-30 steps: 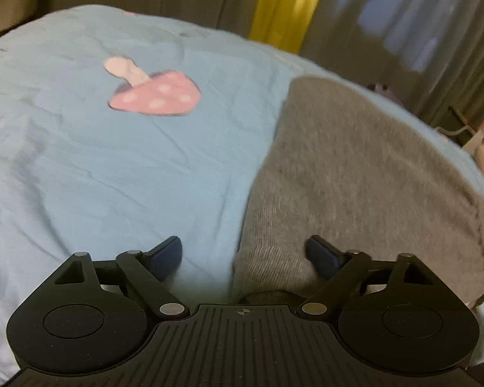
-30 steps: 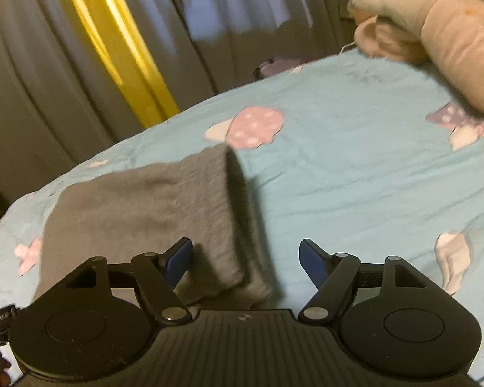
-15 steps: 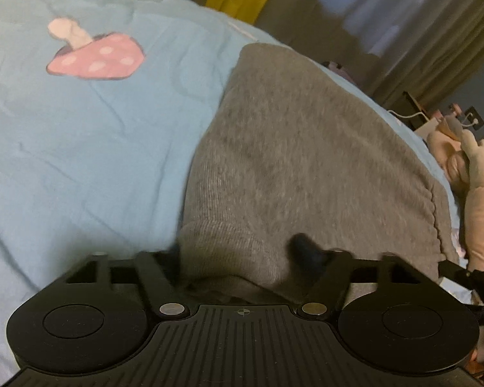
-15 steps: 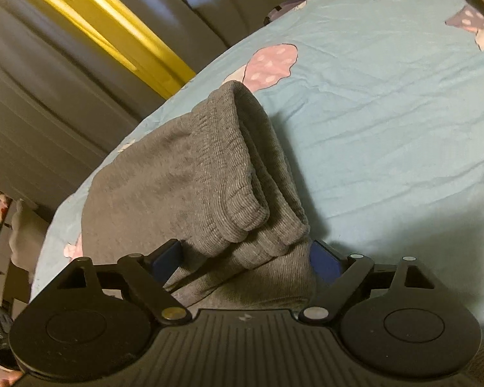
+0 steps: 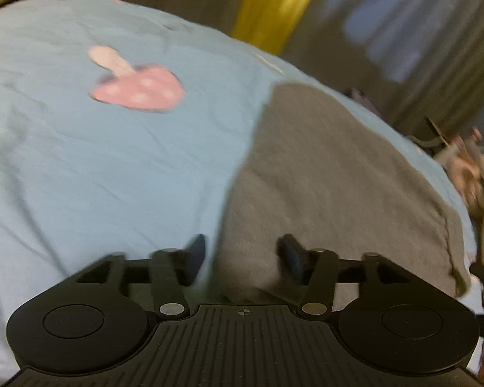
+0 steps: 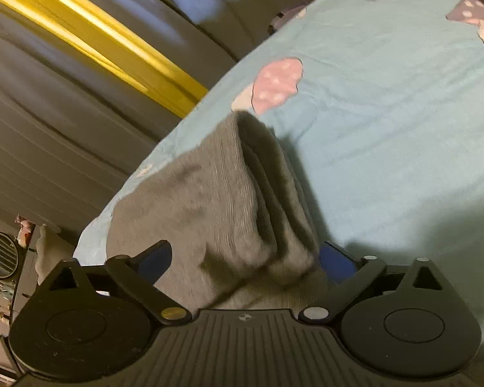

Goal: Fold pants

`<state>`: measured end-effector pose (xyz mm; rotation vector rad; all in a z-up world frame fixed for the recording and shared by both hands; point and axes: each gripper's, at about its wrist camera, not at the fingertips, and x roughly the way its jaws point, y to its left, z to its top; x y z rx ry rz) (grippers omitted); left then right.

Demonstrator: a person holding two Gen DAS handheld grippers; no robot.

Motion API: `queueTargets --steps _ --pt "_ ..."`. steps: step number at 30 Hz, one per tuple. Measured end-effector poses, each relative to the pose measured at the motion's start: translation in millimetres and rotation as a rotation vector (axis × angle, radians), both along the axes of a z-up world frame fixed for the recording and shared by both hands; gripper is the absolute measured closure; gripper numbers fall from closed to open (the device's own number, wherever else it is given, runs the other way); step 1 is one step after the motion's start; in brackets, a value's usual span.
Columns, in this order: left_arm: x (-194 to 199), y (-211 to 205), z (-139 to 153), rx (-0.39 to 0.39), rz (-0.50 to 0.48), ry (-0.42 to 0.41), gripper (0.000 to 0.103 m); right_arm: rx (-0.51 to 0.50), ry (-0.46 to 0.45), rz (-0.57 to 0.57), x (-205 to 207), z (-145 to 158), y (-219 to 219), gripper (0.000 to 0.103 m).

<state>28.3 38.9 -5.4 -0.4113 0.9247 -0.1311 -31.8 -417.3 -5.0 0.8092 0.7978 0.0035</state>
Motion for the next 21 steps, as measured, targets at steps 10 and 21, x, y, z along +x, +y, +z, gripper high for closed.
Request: queueTargets --steps 10,21 --pt "66.0 -5.5 -0.3 -0.046 -0.253 0.066 0.02 0.062 0.092 0.209 61.8 -33.2 -10.8 0.004" --pt "135.4 -46.0 -29.0 -0.093 -0.402 0.126 0.019 0.031 0.015 0.276 92.0 -37.2 -9.4 0.037"
